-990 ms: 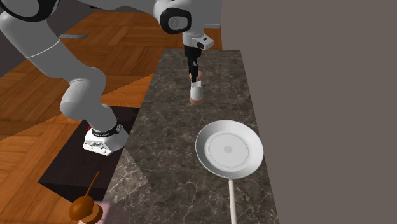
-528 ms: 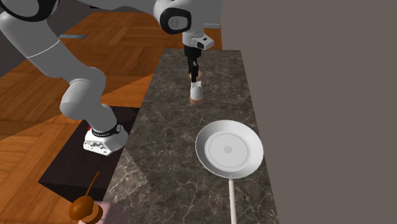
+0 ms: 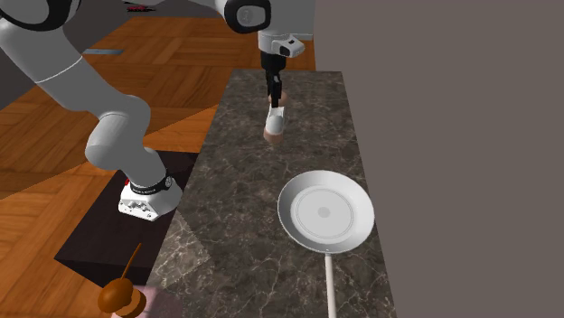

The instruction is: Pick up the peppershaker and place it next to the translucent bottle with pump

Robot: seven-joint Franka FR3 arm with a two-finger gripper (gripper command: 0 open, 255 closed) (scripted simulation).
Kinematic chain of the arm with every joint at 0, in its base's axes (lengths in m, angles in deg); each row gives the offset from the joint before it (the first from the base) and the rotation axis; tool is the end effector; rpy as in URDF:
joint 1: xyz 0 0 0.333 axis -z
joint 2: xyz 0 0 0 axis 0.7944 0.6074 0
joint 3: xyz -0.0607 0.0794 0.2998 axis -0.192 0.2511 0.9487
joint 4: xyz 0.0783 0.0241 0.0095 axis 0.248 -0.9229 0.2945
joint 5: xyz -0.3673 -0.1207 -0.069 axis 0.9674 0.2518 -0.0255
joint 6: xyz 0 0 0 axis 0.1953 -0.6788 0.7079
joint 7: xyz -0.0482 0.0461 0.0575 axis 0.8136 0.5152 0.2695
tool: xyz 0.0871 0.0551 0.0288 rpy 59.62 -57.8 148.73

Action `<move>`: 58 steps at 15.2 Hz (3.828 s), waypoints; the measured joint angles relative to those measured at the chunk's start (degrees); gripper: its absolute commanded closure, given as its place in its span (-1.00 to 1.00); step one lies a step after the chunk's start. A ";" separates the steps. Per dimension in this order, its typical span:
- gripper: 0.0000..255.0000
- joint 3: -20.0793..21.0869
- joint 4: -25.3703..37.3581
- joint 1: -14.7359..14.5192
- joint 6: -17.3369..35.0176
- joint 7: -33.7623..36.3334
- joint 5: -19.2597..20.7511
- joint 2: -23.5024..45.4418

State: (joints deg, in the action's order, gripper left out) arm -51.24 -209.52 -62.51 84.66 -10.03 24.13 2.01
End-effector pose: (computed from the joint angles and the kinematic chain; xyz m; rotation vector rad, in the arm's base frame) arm 0.4056 0.2231 0.4780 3.0716 0.4435 -0.0677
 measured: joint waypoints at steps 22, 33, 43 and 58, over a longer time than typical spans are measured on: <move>1.00 -1.05 16.27 0.48 -16.94 -0.41 0.39 -0.66; 1.00 -0.98 26.97 0.67 -25.57 0.11 0.94 1.46; 1.00 -0.73 38.26 0.84 -33.67 0.63 1.73 4.76; 1.00 -9.47 35.61 5.16 -37.79 -12.68 3.29 -2.06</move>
State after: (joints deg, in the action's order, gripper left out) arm -60.71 -173.92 -57.35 46.86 -22.71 27.42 -0.05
